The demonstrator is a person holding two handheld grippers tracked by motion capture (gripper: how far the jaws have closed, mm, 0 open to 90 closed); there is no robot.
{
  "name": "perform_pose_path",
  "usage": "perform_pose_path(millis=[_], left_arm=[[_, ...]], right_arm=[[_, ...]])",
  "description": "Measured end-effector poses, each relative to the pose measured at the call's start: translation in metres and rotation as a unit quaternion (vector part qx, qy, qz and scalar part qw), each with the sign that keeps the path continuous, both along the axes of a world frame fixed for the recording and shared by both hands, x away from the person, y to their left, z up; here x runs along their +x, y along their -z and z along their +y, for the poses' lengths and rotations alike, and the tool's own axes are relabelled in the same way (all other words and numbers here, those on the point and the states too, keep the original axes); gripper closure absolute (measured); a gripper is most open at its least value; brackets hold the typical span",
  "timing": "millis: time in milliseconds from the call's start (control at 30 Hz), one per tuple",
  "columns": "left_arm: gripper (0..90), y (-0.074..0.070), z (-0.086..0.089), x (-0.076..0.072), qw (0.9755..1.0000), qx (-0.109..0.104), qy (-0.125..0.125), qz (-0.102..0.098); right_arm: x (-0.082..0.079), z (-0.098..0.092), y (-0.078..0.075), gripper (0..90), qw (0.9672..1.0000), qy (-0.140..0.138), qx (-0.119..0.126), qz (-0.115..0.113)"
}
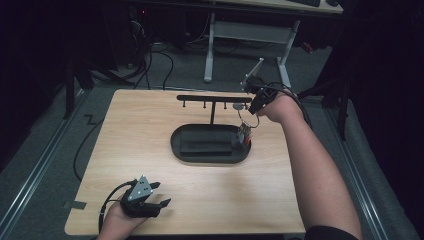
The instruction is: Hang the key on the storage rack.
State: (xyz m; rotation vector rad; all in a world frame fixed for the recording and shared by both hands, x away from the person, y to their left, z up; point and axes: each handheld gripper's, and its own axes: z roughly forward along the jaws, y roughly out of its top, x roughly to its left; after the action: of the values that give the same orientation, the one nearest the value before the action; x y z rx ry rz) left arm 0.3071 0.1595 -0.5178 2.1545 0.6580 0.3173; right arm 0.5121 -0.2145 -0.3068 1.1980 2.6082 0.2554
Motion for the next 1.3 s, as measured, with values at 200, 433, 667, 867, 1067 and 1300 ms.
perform_pose_path(millis=[200, 433, 667, 867, 1067, 1300], left_arm=[[31.9, 0.001, 0.0, 0.0, 1.0, 0.002, 0.002, 0.003], [31.9, 0.001, 0.0, 0.001, 1.0, 0.005, 0.005, 0.005], [31.9, 0.002, 0.0, 0.0, 1.0, 0.003, 0.003, 0.005], [31.9, 0.002, 0.0, 0.0, 1.0, 0.003, 0.003, 0.006], [31.9, 0.002, 0.0, 0.0, 0.9999, 0.004, 0.005, 0.008], [31.8, 0.002, -0.001, 0.001, 0.9999, 0.006, 0.006, 0.007]], right_arm=[[0.004, -0.002, 0.0, 86.9, 1.0, 0.003, -0.002, -0.002], [0.008, -0.002, 0.001, 86.8, 1.0, 0.008, 0.002, -0.001], [0.011, -0.005, 0.004, 85.9, 0.9999, 0.012, 0.001, -0.005], [0.013, -0.004, 0.005, 83.7, 0.9998, 0.012, 0.001, -0.014], [0.01, -0.007, 0.001, 81.8, 0.9997, 0.009, 0.006, -0.024], [0.001, -0.008, -0.002, 74.8, 0.9992, 0.016, 0.017, -0.031]])
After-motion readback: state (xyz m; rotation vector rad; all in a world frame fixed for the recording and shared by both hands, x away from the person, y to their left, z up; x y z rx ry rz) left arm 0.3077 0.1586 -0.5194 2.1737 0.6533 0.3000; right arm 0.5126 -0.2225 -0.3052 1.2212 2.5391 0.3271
